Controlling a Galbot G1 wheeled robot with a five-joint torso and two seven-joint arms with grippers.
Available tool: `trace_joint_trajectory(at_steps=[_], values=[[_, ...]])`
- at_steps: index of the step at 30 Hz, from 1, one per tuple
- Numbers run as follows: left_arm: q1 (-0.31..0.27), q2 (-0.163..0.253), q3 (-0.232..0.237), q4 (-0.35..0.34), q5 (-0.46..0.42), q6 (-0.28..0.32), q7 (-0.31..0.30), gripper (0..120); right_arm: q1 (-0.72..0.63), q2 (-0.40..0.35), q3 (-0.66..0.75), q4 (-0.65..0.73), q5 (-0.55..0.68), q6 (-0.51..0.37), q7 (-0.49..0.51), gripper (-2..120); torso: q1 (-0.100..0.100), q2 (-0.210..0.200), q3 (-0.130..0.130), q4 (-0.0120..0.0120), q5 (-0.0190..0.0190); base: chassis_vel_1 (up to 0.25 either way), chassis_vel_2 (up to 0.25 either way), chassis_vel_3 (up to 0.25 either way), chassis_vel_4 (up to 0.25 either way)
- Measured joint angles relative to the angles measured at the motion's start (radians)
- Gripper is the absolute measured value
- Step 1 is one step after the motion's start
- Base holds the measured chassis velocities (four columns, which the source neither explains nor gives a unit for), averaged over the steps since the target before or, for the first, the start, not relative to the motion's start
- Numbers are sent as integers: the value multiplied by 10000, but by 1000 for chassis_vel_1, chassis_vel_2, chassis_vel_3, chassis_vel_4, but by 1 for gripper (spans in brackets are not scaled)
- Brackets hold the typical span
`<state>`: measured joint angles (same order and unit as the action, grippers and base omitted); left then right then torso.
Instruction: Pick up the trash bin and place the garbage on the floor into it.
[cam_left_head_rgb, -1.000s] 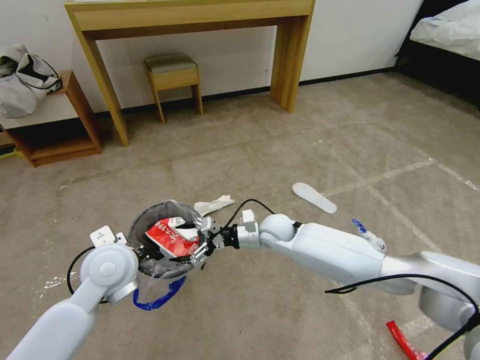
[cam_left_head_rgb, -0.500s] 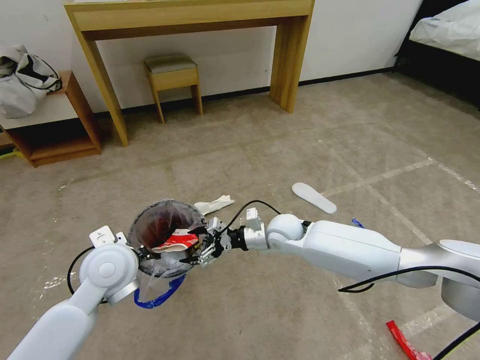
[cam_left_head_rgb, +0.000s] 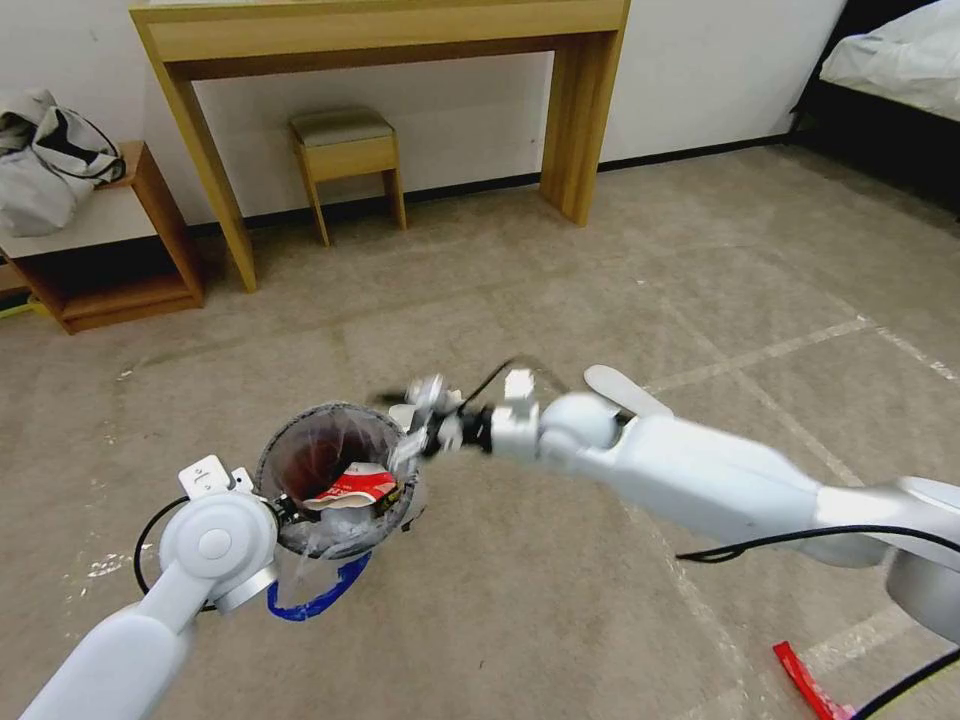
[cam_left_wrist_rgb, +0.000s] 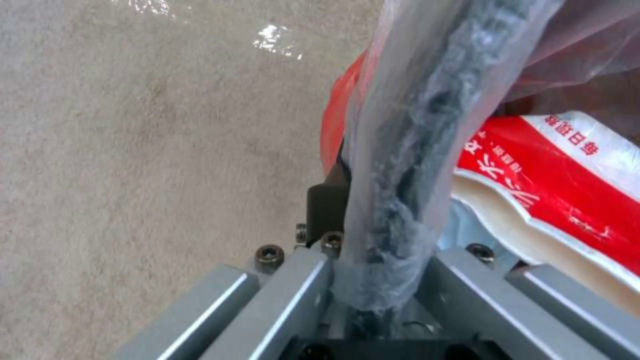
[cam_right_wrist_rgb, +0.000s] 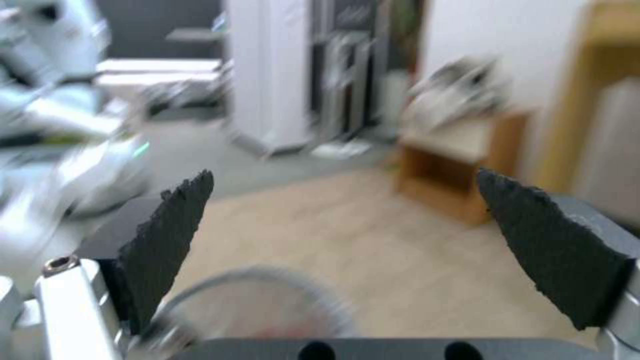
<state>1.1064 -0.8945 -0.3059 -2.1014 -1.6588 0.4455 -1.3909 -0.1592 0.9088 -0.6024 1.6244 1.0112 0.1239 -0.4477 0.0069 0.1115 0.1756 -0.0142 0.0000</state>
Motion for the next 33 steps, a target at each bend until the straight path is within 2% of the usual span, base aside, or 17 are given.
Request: trace_joint_trajectory(at_steps=[1, 2, 4, 5, 7, 10, 12, 13, 15, 17, 33], values=[[-33, 38, 27, 27, -2, -10, 22, 0, -396, -395, 754, 357, -69, -45, 182, 100, 0, 0, 0, 0, 1, 0, 0, 0, 0], [-33, 38, 27, 27, -2, -10, 22, 0, -396, -395, 754, 357, -69, -45, 182, 100, 0, 0, 0, 0, 1, 0, 0, 0, 0], [-70, 78, 85, 49, -16, -29, 49, 0, -1652, -1300, 2279, 843, -360, -96, 267, 100, 0, 0, -1, 1, 2, 0, 0, 0, 0], [-70, 78, 85, 49, -16, -29, 49, 0, -1652, -1300, 2279, 843, -360, -96, 267, 100, 0, 0, -1, 1, 2, 0, 0, 0, 0], [-70, 81, 141, 47, -23, -26, 80, 0, -3168, -2139, 3539, 1096, -815, -103, 283, 100, 0, -1, 1, -8, 11, 0, 0, 0, 0], [-62, 71, 149, 47, -18, -20, 87, 0, -3705, -2481, 3989, 1160, -1012, -27, 352, 100, -1, 0, -1, -10, 11, 0, 0, 0, 0], [-37, 8, 181, 48, 1, -4, 121, 0, -5384, -3218, 5452, 1317, -1704, 118, 626, 100, -2, 0, -2, -3, 3, 0, 0, 0, 0], [-37, 8, 181, 48, 1, -4, 121, 0, -5384, -3218, 5452, 1317, -1704, 118, 626, 100, -2, 0, -2, -3, 3, 0, 0, 0, 0], [27, 2, 207, 45, 56, 12, 144, 0, -6436, -3473, 6169, 1191, -2243, 172, 876, 100, -1, 0, -2, -5, 3, 0, 0, 0, 0], [138, 2, 159, -2, 106, 13, 155, 0, -6688, -3498, 6237, 932, -2495, 186, 1051, 100, -1, 0, -1, -4, 4, 0, 0, 0, 0], [43, -58, 211, -43, 179, 36, 289, 0, -7230, -3375, 5746, -1634, -3363, 283, 1354, 100, -1, 0, 0, 0, 1, 0, 0, 0, 0]])
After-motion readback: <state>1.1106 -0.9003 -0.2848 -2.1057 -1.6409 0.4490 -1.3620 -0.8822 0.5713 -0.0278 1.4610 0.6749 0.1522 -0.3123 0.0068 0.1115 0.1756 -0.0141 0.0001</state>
